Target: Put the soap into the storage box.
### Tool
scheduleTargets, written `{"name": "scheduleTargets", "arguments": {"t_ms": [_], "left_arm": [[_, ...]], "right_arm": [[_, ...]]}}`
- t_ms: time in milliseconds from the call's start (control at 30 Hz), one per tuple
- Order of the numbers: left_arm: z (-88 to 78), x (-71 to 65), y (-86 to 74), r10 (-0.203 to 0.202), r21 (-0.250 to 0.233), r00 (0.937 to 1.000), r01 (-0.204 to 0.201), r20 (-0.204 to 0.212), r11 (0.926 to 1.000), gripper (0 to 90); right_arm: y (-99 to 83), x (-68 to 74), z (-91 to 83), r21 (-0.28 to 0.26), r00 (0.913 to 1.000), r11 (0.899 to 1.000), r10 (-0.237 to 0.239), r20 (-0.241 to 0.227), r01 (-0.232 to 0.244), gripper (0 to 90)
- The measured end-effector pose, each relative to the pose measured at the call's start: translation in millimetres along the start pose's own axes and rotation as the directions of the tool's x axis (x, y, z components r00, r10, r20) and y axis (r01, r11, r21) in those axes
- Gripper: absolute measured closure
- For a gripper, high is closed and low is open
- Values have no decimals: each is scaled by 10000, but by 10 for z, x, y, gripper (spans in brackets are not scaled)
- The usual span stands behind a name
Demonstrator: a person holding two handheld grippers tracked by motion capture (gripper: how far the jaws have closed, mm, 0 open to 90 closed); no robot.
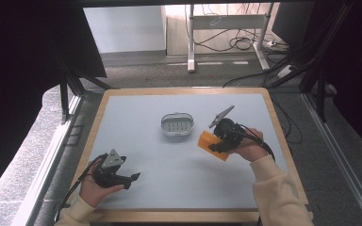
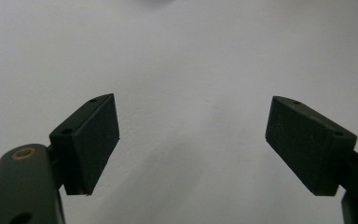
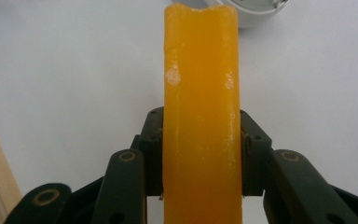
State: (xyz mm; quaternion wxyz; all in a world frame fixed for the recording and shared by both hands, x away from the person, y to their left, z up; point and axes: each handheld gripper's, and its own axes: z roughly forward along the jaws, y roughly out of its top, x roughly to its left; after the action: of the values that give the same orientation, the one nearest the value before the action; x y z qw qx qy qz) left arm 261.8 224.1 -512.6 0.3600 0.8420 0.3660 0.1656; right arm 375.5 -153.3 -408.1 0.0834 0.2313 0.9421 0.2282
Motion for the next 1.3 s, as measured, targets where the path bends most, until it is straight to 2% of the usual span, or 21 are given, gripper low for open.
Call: {"name": "scheduleTargets", "arguments": {"t_ms": [300, 833, 1300], "left_arm": [[-2, 0, 0, -24, -26, 10000, 24, 24, 10000, 174], [0, 0, 3, -42, -14, 10000, 42, 45, 10000, 183], [-8, 1, 6, -36, -40, 10000, 36, 69, 10000, 178]], "right_arm": [[137, -56, 38, -22, 9998, 9998, -198, -101, 198, 615], [338, -193, 81, -86, 9993, 9992, -384, 33, 384, 615], [509, -314, 115, 64, 9988, 9988, -491, 70, 490, 614]]}}
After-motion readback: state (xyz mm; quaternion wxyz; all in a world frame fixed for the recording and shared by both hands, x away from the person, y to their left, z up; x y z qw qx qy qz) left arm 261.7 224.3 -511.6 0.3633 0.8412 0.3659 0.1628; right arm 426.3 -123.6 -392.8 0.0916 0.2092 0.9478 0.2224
